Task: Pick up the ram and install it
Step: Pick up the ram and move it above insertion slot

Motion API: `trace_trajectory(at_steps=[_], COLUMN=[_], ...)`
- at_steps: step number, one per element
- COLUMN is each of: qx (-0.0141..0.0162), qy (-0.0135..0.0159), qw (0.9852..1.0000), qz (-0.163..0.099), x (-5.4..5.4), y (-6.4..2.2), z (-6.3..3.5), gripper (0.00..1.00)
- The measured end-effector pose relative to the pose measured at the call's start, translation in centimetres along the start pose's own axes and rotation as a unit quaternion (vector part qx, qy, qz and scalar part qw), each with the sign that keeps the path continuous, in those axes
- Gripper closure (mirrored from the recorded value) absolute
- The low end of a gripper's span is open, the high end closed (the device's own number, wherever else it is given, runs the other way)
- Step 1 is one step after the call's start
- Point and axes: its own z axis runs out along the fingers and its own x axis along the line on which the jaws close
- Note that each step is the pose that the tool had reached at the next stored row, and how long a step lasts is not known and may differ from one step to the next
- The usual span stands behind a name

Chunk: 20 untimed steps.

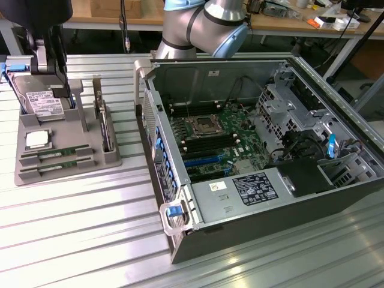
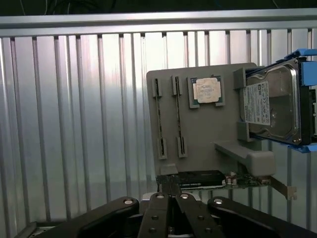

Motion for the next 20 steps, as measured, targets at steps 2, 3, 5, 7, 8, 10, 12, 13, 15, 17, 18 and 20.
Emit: trace_trajectory(at_steps=[2, 3, 5, 7, 8, 10, 12, 13, 15, 17, 18, 20], qx=[0.0, 0.0, 0.0, 0.0, 0.0001, 0.0, 0.0, -0.0001, -0.0001, -0.0001, -0.0001, -0.0001], qy=[0.0, 0.0, 0.0, 0.0, -0.0002, -0.0006, -0.0015, -0.0018, -0.0023, -0.0032, -0.0034, -0.0038], qw=[1.0, 1.0, 1.0, 1.0, 1.0, 1.0, 1.0, 1.0, 1.0, 1.0, 1.0, 1.0], qz=[0.0, 0.0, 0.0, 0.0, 0.0, 0.0, 0.0, 0.0, 0.0, 0.0, 0.0, 0.0], x=[0.0, 0.0, 0.0, 0.0, 0.0, 0.0, 0.1, 0.1, 0.1, 0.1, 0.1, 0.1], y=[0.0, 0.0, 0.0, 0.03, 0.13, 0.28, 0.41, 0.44, 0.45, 0.46, 0.46, 0.45], z=[0.0, 0.0, 0.0, 0.04, 0.25, 0.82, 1.41, 1.67, 1.95, 2.38, 2.48, 2.72], gripper=[0.84, 0.77, 0.64, 0.64, 0.64, 0.64, 0.64, 0.64, 0.64, 0.64, 0.64, 0.64])
